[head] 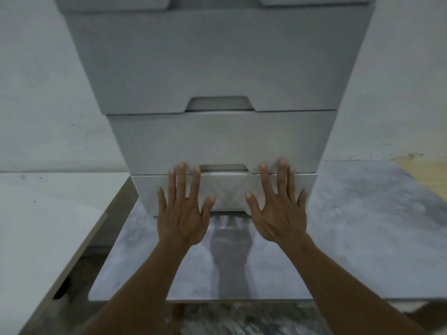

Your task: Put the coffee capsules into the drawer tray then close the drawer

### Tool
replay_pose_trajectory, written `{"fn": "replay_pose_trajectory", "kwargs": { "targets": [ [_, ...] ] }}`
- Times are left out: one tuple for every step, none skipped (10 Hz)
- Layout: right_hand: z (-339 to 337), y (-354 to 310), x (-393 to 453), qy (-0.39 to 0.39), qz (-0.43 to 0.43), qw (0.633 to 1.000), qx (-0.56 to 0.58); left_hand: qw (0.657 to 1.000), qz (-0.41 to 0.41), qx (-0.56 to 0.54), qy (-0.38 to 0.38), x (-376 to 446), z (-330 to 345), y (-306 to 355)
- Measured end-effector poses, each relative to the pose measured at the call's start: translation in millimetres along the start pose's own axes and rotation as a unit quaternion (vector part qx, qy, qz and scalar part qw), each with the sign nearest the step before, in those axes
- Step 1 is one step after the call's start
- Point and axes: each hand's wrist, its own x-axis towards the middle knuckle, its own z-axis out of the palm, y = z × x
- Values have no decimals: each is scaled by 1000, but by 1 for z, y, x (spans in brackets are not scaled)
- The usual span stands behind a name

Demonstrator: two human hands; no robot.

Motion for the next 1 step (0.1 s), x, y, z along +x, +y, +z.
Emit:
{"fn": "replay_pose_trajectory", "kwargs": {
  "targets": [
    [-29, -4, -43, -86, 35, 994, 64, 997, -31, -56, -51, -44, -25, 0]
  ]
}}
